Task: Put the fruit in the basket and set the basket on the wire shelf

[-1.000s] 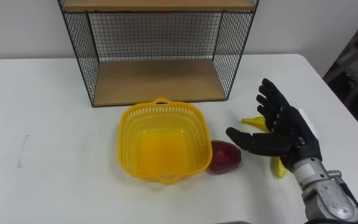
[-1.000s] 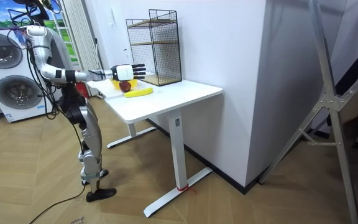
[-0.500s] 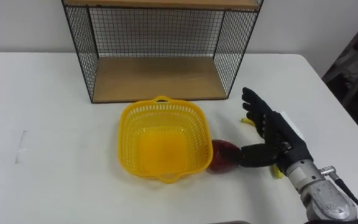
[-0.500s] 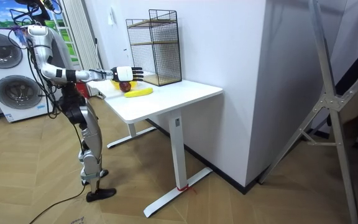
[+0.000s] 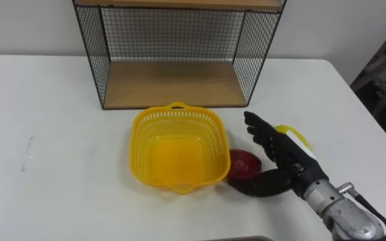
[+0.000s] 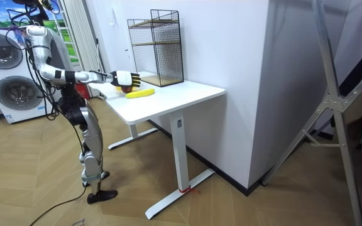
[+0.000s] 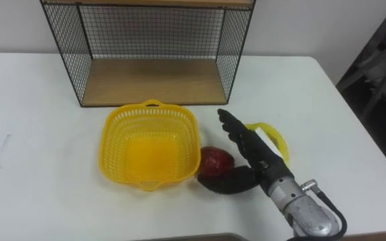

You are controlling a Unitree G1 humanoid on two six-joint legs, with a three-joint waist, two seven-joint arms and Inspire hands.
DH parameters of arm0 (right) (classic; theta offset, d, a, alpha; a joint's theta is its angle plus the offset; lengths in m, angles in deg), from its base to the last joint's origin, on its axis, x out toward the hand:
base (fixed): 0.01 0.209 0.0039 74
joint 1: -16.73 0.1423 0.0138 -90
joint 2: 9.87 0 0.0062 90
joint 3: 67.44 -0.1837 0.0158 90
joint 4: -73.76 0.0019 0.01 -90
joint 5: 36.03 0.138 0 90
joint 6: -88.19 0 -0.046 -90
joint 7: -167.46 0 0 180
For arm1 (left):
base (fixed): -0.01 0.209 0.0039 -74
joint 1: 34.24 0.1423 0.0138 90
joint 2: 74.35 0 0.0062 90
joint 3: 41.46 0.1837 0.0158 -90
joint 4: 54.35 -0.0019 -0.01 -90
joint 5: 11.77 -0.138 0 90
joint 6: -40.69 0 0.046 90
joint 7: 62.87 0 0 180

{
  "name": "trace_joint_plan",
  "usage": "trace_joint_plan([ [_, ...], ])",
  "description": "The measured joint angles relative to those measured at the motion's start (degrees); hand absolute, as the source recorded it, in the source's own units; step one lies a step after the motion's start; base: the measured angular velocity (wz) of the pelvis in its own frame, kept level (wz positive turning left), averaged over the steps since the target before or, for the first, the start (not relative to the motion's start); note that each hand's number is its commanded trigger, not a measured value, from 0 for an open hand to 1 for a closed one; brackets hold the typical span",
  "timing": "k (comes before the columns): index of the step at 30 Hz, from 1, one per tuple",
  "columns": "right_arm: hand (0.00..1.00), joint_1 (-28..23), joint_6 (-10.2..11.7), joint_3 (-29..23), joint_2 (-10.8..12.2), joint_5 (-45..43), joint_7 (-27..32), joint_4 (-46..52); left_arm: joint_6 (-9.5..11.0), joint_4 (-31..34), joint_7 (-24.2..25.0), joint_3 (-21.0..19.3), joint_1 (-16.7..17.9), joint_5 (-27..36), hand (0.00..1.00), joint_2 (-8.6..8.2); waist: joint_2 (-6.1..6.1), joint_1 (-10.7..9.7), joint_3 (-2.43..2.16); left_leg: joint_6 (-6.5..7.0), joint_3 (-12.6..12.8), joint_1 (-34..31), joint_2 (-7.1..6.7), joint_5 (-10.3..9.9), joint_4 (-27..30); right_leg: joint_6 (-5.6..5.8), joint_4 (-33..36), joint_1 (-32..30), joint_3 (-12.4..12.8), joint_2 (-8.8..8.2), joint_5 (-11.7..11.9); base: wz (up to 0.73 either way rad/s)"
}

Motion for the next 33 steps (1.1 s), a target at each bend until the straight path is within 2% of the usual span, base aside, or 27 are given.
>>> trace_joint_plan([
  [9,0.00,-1.1,-0.6,0.2,-0.1,-1.1,-3.5,-0.1,0.0,0.0,1.3,0.1,-0.3,0.0,0.00,0.08,-0.02,0.2,-0.01,0.00,0.1,-0.1,-0.01,0.0,0.2,0.00,0.0,0.0,0.0,-0.01,0.0,0.00],
  [13,0.00,-1.4,-0.4,2.1,-1.4,-1.0,-3.8,-0.6,0.0,0.1,1.2,1.2,-0.9,0.1,0.00,0.40,-0.01,0.8,-0.01,0.00,0.0,0.0,-0.02,0.0,0.6,0.00,0.0,0.0,0.0,-0.02,0.0,0.00],
  [17,0.00,-1.5,-0.2,2.1,-1.5,-1.4,-3.3,-1.0,0.0,0.0,1.2,1.3,-1.4,0.1,0.00,0.39,0.01,1.3,-0.04,0.00,-0.1,0.0,0.00,0.0,0.6,-0.03,0.1,0.1,0.0,0.00,0.0,0.00],
  [18,0.24,-1.5,0.2,2.1,-1.5,-1.6,-3.0,-1.5,0.0,0.0,1.2,1.3,-1.5,0.1,0.00,0.39,0.02,1.5,-0.05,0.01,0.0,0.0,0.01,0.0,0.5,-0.05,0.1,0.1,0.0,0.00,0.0,0.00],
  [19,0.60,-1.5,0.2,2.2,-1.5,-1.8,-2.7,-1.6,-0.1,0.0,1.2,1.3,-1.5,0.1,0.00,0.39,0.08,1.5,-0.08,0.01,0.0,0.0,0.02,0.0,0.4,-0.08,0.1,0.1,0.0,0.00,0.1,0.00],
  [20,0.71,-1.5,0.3,2.2,-1.5,-2.0,-2.6,-1.7,-0.1,0.0,1.2,1.3,-1.6,0.1,0.00,0.39,0.11,1.5,-0.09,0.01,0.0,0.0,0.03,0.0,0.4,-0.10,0.1,0.1,0.0,0.01,0.1,0.00],
  [21,1.00,-1.5,0.8,2.3,-1.5,-2.9,-2.2,-2.0,-0.1,0.0,1.2,1.3,-1.7,0.1,0.00,0.41,0.16,1.6,-0.11,0.01,-0.1,0.0,0.06,0.0,0.5,-0.13,0.1,0.1,0.0,0.03,0.1,0.00],
  [33,1.00,1.9,1.8,1.7,-0.7,-7.1,3.2,-6.4,-0.6,1.7,1.0,1.3,-1.1,0.0,0.00,-0.02,0.17,1.6,-0.18,0.01,-0.1,-0.1,0.12,0.0,0.6,-0.16,-0.1,0.2,0.0,0.14,0.3,0.00],
])
